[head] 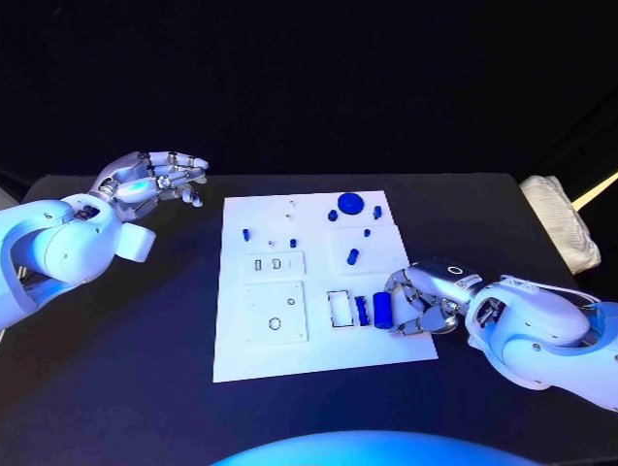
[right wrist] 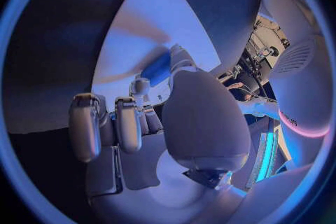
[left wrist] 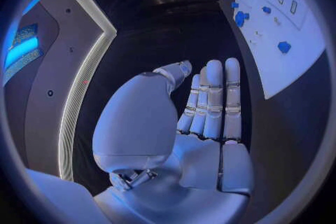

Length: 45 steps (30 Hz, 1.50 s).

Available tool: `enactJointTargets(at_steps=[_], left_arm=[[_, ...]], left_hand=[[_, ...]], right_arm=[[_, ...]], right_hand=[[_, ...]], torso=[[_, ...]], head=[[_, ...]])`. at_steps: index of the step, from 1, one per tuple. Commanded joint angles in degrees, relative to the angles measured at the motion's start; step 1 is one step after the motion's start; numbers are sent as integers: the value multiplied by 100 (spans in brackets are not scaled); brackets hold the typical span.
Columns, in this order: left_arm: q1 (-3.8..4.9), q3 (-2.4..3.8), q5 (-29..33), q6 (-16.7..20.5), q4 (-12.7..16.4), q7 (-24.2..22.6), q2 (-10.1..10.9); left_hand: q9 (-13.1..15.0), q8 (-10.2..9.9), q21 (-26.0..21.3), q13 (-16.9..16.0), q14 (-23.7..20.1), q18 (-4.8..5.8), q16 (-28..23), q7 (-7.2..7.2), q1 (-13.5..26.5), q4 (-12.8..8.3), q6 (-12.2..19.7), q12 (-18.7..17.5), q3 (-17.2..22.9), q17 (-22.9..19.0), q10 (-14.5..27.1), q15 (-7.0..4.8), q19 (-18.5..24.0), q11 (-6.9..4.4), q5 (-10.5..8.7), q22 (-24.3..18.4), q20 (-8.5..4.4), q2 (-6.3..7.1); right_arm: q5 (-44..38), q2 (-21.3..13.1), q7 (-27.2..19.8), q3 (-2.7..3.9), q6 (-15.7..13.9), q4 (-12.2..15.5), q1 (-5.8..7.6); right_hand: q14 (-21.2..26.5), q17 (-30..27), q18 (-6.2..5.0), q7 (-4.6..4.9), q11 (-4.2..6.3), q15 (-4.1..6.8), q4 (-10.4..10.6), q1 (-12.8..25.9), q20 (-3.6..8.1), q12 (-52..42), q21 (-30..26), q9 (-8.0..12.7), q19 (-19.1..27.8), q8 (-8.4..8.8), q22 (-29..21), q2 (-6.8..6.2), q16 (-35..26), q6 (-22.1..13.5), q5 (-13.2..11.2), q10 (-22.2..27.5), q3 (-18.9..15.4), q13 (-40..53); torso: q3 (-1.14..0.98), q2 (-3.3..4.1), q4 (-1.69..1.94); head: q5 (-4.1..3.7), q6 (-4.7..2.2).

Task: Assemble the parts on the task board

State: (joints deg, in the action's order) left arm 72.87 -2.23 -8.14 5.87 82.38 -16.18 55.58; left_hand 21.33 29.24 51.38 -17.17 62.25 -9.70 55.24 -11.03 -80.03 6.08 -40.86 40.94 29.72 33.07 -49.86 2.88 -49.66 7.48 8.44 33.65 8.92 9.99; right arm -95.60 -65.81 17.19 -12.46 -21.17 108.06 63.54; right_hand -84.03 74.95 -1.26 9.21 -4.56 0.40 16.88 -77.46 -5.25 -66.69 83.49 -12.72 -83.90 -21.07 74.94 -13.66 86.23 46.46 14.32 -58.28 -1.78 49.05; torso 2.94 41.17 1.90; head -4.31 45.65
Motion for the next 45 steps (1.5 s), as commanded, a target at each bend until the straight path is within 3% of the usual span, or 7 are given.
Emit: enactJointTargets(at_steps=[1,8,12,27,34,40,45], left_arm=[[0,3,-11,-79,12,-24,-1],[-1,3,-12,-79,14,-22,3],[-1,3,-12,-80,15,-20,8],[-2,3,-18,-97,28,-5,22],[-2,3,-20,-119,36,12,35],[-2,3,-22,-118,40,18,46],[-2,3,-25,-120,42,29,49]], left_hand=[[-7,20,-37,7,-12,-78,35,-119,67,-18,36,33,1,-6,31,47,-36,10,-22,-7,9,-5],[-21,27,-45,21,-22,-77,40,-121,70,-25,44,44,-4,-12,42,51,-34,13,-20,-11,12,-12],[-21,27,-45,21,-22,-77,40,-121,70,-25,44,44,-4,-12,42,51,-34,13,-20,-11,12,-12],[-24,28,-46,24,-24,-78,41,-121,68,-29,46,47,-4,-14,43,51,-34,13,-20,-11,13,-12],[-24,28,-46,24,-24,-78,41,-121,68,-29,46,47,-4,-14,43,51,-34,13,-20,-11,13,-12],[-24,28,-46,24,-24,-78,41,-121,68,-29,46,47,-4,-14,43,51,-34,13,-20,-11,13,-12],[-24,28,-46,24,-24,-78,41,-121,68,-29,46,47,-4,-14,43,51,-34,13,-20,-11,13,-12]], right_arm=[[-125,3,63,-2,-21,14,-7],[-154,-3,117,-2,-282,45,-7],[-157,-3,154,-2,-367,63,-8],[-121,134,400,-1,-319,72,-24],[-119,258,463,-1,-362,33,-73],[-120,318,440,-1,-398,20,-94],[-91,342,358,0,-493,22,-103]], right_hand=[[-368,615,-8,24,-20,-65,6,2,-59,44,-66,27,-427,27,1324,-17,-44,-85,-26,67,-99,-32],[-341,579,-22,129,-118,-153,20,30,-138,124,-143,124,-403,54,1305,-104,-69,-335,269,381,-736,-232],[-325,565,-37,207,-190,-213,31,99,-186,180,-233,171,-377,72,1283,-238,-78,-504,330,609,-1147,-386],[-290,509,-59,242,-229,-253,34,365,-233,133,-349,193,-341,-14,1254,-310,-108,-600,132,761,-1291,-429],[-313,564,-48,179,-171,-214,28,253,-214,-55,-276,160,-364,-207,1272,-180,-78,-436,217,542,-1146,-246],[-371,704,-21,55,-59,-116,6,-73,-131,-340,-126,120,-410,-468,1311,169,-10,-199,224,54,-799,148],[-429,871,10,-66,51,-20,-13,-297,-46,-528,41,101,-457,-643,1353,365,69,1,125,-336,-477,482]], torso=[[0,4,3],[0,1,2],[-1,2,3],[6,-2,3],[3,2,9],[3,2,4],[1,0,2]], head=[[-7,1],[-13,4],[-18,11],[-37,22],[-35,25],[-19,39],[-13,40]])
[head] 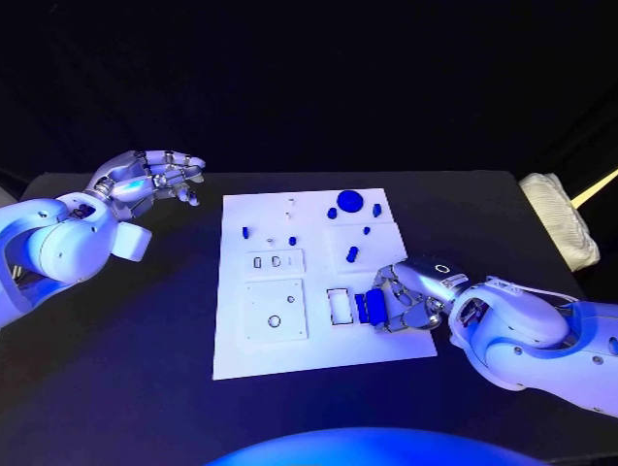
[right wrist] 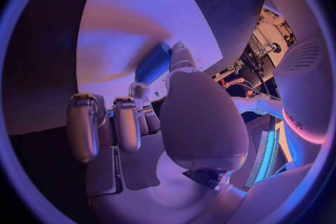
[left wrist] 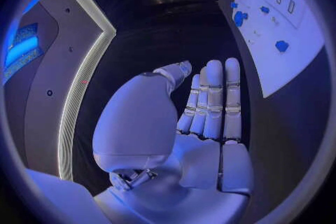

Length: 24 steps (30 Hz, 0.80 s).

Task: Assemble the parts on the task board

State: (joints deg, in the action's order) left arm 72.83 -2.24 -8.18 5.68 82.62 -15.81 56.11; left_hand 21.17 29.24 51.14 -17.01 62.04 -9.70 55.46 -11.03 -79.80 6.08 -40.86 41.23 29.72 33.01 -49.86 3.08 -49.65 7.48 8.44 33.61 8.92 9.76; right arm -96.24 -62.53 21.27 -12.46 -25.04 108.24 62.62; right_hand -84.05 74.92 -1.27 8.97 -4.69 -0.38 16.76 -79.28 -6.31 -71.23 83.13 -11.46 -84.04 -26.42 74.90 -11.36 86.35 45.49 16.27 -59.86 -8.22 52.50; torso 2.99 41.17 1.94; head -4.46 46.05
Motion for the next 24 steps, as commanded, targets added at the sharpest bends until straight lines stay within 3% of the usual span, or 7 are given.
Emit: enactJointTargets(at_steps=[1,3,4,9,11,18,24], left_arm=[[2,4,-21,-101,18,-6,-3],[2,4,-22,-103,18,-1,-3],[2,4,-23,-103,18,1,-2],[2,4,-28,-107,15,15,0],[2,4,-30,-109,14,21,0],[2,4,-33,-106,0,36,-8],[2,4,-38,-104,-21,39,-21]], left_hand=[[-8,28,-22,9,-3,-77,18,-121,45,-29,46,18,-4,-7,43,30,-34,13,-20,-7,13,10],[-8,28,-22,9,-3,-77,18,-121,45,-29,46,18,-4,-7,43,30,-34,13,-20,-7,13,10],[-8,28,-22,9,-3,-77,18,-121,45,-29,46,18,-4,-7,43,30,-34,13,-20,-7,13,10],[-8,28,-22,9,-3,-77,18,-121,45,-29,46,18,-4,-7,43,30,-34,13,-20,-7,13,10],[-8,28,-22,9,-3,-77,18,-121,45,-29,46,18,-4,-7,43,30,-34,13,-20,-7,13,10],[-8,28,-22,9,-3,-77,18,-121,45,-29,46,18,-4,-7,43,30,-34,13,-20,-7,13,10],[-8,28,-22,9,-3,-77,18,-121,45,-29,46,18,-4,-7,43,30,-34,13,-20,-7,13,10]], right_arm=[[-22,14,-59,-1,-125,5,-12],[-4,16,-82,-1,-195,4,-13],[2,17,-92,-1,-226,4,-14],[18,10,-106,-1,-324,-3,-15],[18,-5,-103,-1,-344,-4,-15],[3,-117,-124,-1,-350,-7,-15],[-13,-237,-152,-1,-154,-15,-15]], right_hand=[[-438,912,17,-65,85,75,-7,-157,76,-109,113,-27,-453,-132,1365,170,76,132,-69,-252,233,205],[-461,989,28,-120,137,121,-14,-259,120,-184,168,-23,-468,-188,1379,240,112,213,-118,-424,396,361],[-466,1007,34,-145,163,146,-14,-328,146,-205,198,-11,-476,-204,1386,289,118,247,-268,-494,528,419],[-466,1010,51,-201,230,205,-7,-521,209,-264,290,61,-500,-196,1409,347,110,365,-521,-703,1085,620],[-468,1014,54,-229,239,222,2,-543,237,-254,306,126,-504,-149,1413,265,107,440,-699,-754,1489,665],[-478,1051,59,-249,279,248,-25,-351,254,-252,335,250,-510,-88,1420,-104,114,604,-653,-850,2477,775],[-486,1080,61,-273,288,272,-66,-350,269,-246,343,275,-511,-98,1422,-238,125,653,-674,-873,2828,808]], torso=[[-3,0,-3],[-4,-1,-3],[-4,-1,-3],[-6,3,-2],[-6,2,-3],[-3,-4,-10],[-8,-2,-10]], head=[[3,0],[-4,3],[-5,4],[-10,7],[-2,11],[15,19],[0,23]])
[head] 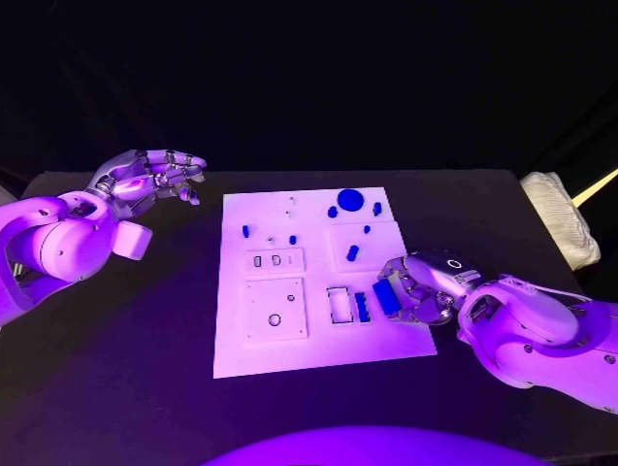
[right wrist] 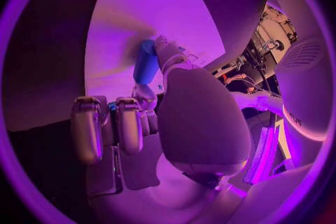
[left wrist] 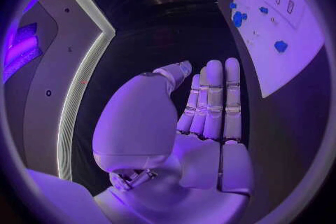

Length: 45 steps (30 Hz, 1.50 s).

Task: Assemble the parts on the task board

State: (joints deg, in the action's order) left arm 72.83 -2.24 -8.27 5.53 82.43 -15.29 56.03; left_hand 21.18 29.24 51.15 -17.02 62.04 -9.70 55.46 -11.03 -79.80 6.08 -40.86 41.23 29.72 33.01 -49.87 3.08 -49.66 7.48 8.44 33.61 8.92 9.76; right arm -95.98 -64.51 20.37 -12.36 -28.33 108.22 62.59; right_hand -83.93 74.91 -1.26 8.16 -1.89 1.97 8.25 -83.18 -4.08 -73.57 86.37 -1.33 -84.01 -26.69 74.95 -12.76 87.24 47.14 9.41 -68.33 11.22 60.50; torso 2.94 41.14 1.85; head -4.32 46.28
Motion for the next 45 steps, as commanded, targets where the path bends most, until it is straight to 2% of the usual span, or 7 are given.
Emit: enactJointTargets(at_steps=[1,9,17,22,29,39,45], left_arm=[[2,4,-29,-89,-4,-13,-15],[-2,4,-33,-91,-18,-12,-30],[-6,4,-35,-89,-20,-11,-32],[-7,4,-37,-88,-18,-10,-28],[-8,4,-38,-90,-11,-9,-19],[-8,4,-38,-92,-9,-3,-18],[-8,4,-39,-95,-11,1,-19]], left_hand=[[-9,28,-23,9,-3,-78,19,-122,45,-29,46,18,-5,-8,43,30,-34,13,-20,-7,13,10],[-19,35,-27,20,-9,-77,23,-124,48,-34,51,27,-9,-13,50,32,-33,15,-21,-9,15,7],[-22,36,-28,23,-10,-77,24,-124,49,-35,52,29,-10,-14,51,33,-33,16,-21,-10,15,6],[-22,36,-28,23,-10,-77,24,-124,49,-35,52,29,-10,-14,51,33,-33,16,-21,-10,15,6],[-22,36,-28,23,-10,-77,24,-124,49,-35,52,29,-10,-14,51,33,-33,16,-21,-10,15,6],[-22,36,-28,23,-10,-77,24,-124,49,-35,52,29,-10,-14,51,33,-33,16,-21,-10,15,6],[-22,36,-28,23,-10,-77,24,-124,49,-35,52,29,-10,-14,51,33,-33,16,-21,-10,15,6]], right_arm=[[-45,-50,-60,-11,203,-14,-12],[-95,-128,-42,-11,384,-2,-12],[-74,-126,-52,-12,500,19,-12],[-60,-99,-14,-13,517,11,-13],[-60,-51,61,-13,482,-20,-13],[-74,-36,78,-12,407,-40,-13],[-77,-27,33,-12,408,-34,-13]], right_hand=[[-502,1097,60,-194,8,40,786,59,49,-9,19,-735,-514,-75,1418,-127,45,496,-3,-25,923,10],[-505,1106,61,-194,8,43,801,151,53,-10,25,-727,-515,-82,1419,-215,48,502,-42,-38,1001,26],[-510,1125,61,-192,-8,29,807,591,40,5,22,-711,-513,-97,1418,-401,55,462,-74,-32,877,32],[-512,1136,57,-191,-5,22,828,884,35,23,1,-712,-508,-150,1413,-342,56,412,58,-8,255,42],[-511,1132,46,-163,-28,-3,839,942,17,97,-55,-702,-493,-164,1398,-245,50,328,130,90,-114,-37],[-494,1076,28,-78,-104,-70,840,803,-39,264,-155,-647,-466,-88,1373,-145,10,63,165,354,-483,-247],[-467,1032,-3,19,-202,-153,852,611,-114,529,-319,-576,-420,23,1332,-128,-24,-298,241,864,-1016,-655]], torso=[[-4,-1,-3],[-2,4,5],[3,3,10],[8,2,13],[6,4,13],[0,4,4],[0,2,4]], head=[[-18,-2],[-31,-3],[-39,-8],[-44,-15],[-41,-20],[-30,-25],[-34,-21]])
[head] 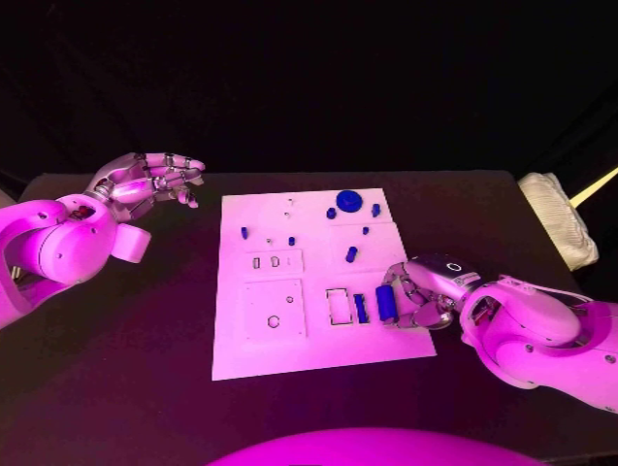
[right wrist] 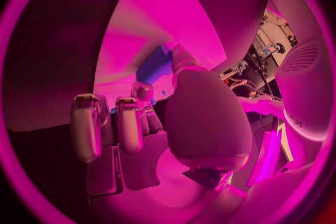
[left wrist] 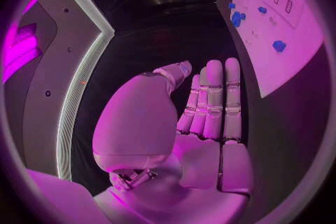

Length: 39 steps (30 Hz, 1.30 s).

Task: Assemble the parts on the task board

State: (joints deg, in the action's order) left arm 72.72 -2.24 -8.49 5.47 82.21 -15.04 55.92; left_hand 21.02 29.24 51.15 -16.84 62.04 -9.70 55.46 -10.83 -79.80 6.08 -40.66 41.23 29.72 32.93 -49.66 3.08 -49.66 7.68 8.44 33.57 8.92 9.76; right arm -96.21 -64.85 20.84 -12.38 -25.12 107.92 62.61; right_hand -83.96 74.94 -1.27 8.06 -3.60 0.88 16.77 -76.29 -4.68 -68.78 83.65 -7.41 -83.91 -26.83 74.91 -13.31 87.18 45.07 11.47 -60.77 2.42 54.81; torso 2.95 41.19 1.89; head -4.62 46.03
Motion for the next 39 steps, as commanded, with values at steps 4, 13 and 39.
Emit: enactJointTargets(at_steps=[4,13,39], left_arm=[[2,4,-18,-88,10,-22,-8],[2,4,-19,-91,9,-15,-8],[2,4,-30,-92,8,-7,-10]], left_hand=[[-6,36,-28,5,-10,-77,24,-145,49,-35,31,29,-10,-6,31,33,-33,-4,-21,-6,15,6],[-6,36,-28,5,-10,-77,24,-145,49,-35,31,29,-10,-6,31,33,-33,-4,-21,-6,15,6],[-22,44,-33,21,-15,-78,32,-148,47,-46,42,40,-13,-12,44,35,-34,-2,-20,-8,17,1]], right_arm=[[-54,5,-25,-11,81,3,-14],[-56,1,-19,-10,99,11,-14],[-56,-13,-59,-10,-416,60,-14]], right_hand=[[-457,1023,-10,112,-98,-101,17,-135,-101,109,-97,84,-416,144,1323,-113,-23,-337,128,290,-445,-217],[-454,1017,-13,169,-149,-146,28,-138,-146,82,-112,131,-414,244,1319,-194,-28,-540,152,346,-714,-244],[-466,1082,-24,264,-240,-232,44,-65,-230,-67,-170,204,-397,365,1305,-381,11,-998,202,477,-1556,-212]], torso=[[-1,-2,1],[-1,-1,4],[-2,-1,8]], head=[[-6,0],[-11,9],[-5,12]])
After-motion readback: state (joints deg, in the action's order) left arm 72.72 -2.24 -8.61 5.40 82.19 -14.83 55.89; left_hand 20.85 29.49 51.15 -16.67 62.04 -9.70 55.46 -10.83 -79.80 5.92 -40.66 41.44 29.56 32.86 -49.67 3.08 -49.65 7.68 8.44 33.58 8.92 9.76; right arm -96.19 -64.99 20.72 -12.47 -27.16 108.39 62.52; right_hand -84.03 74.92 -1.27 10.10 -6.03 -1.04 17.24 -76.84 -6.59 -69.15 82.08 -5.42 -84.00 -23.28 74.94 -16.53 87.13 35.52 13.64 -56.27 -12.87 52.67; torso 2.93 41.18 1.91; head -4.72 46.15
